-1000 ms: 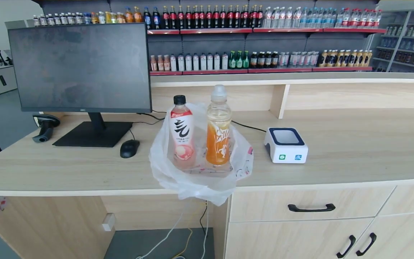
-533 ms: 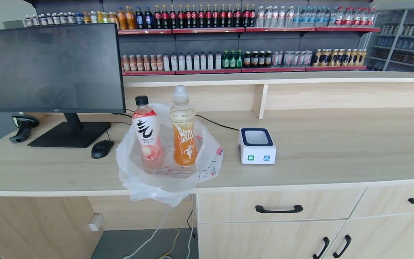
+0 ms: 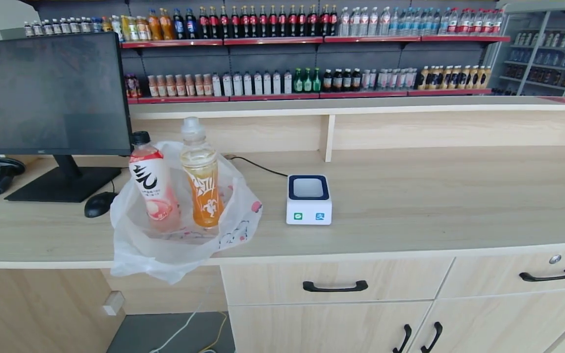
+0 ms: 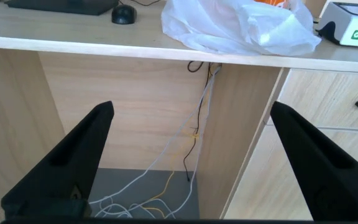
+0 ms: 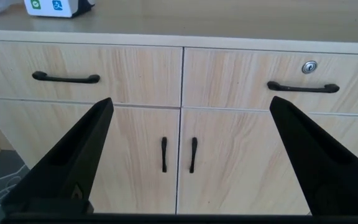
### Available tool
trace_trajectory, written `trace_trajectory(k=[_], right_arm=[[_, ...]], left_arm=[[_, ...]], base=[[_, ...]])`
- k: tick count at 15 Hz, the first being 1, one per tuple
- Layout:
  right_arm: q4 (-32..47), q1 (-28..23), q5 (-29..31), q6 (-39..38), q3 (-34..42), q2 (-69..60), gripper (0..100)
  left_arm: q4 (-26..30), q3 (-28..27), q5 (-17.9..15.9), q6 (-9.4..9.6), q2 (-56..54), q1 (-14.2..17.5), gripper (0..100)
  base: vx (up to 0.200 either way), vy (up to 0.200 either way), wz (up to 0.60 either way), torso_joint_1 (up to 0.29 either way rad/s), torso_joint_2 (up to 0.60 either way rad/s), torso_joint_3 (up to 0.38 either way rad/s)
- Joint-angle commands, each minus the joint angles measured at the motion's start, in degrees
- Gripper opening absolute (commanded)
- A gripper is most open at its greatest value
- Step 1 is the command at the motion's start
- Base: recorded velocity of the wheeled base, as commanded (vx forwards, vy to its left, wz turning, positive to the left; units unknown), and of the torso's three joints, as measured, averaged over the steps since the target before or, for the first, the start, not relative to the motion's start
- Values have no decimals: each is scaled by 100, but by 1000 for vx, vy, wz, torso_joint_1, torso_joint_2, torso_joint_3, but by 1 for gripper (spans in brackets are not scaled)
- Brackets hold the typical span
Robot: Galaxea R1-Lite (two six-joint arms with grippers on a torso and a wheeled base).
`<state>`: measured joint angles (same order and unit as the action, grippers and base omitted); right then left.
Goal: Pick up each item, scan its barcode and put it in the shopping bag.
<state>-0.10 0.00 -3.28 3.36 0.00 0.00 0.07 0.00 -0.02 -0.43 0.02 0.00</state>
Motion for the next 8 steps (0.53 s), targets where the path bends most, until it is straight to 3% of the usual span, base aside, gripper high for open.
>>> trace_trajectory(k=[1, 6, 8], right_arm=[[-8, 0, -6, 6, 0, 0, 100], [-8, 0, -6, 6, 0, 0, 100], [-8, 0, -6, 6, 0, 0, 100]], left_arm=[[1, 0, 2, -1, -2, 0, 100], [1, 0, 2, -1, -2, 0, 100], [-7, 0, 2, 16, -2, 0, 100]], base=[[0, 0, 0, 0, 0, 0], [-200, 0, 0, 7, 4, 0], [0, 0, 0, 0, 0, 0]])
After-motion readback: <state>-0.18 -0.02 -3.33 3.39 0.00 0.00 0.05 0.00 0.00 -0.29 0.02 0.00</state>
